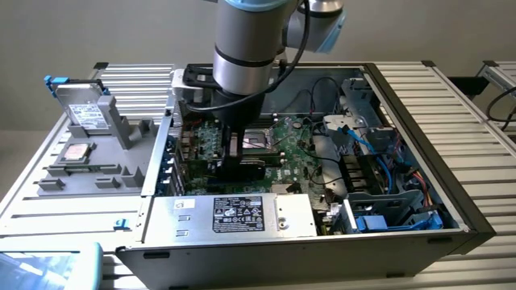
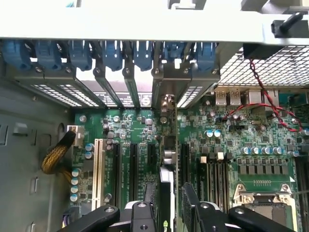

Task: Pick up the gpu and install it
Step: 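Insert the gpu into the slot, then press down on the gpu until it lock into place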

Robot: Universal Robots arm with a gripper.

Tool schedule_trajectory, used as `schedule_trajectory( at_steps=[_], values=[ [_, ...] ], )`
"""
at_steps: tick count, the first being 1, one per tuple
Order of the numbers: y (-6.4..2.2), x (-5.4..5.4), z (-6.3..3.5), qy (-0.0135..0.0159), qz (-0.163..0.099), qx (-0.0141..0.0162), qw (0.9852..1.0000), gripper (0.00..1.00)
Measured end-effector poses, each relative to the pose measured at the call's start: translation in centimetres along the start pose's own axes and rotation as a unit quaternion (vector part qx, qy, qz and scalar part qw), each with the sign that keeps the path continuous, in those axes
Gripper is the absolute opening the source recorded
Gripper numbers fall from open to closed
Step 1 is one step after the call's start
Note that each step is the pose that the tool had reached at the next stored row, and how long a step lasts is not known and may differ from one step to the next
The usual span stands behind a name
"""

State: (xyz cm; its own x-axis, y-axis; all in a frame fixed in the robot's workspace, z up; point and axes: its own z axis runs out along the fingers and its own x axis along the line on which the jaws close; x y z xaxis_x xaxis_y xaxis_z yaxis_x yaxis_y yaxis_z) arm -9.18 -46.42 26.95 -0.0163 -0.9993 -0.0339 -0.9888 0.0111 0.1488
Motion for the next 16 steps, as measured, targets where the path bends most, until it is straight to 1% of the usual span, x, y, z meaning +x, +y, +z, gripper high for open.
schedule_trajectory(
  at_steps=[7,16],
  values=[
    [0.43,-0.1,-2.88,0.0005,0.0,0.0003,1.0,0.36],
    [0.45,-0.1,-2.98,0.0004,0.0,0.0003,1.0,0.36]
  ],
)
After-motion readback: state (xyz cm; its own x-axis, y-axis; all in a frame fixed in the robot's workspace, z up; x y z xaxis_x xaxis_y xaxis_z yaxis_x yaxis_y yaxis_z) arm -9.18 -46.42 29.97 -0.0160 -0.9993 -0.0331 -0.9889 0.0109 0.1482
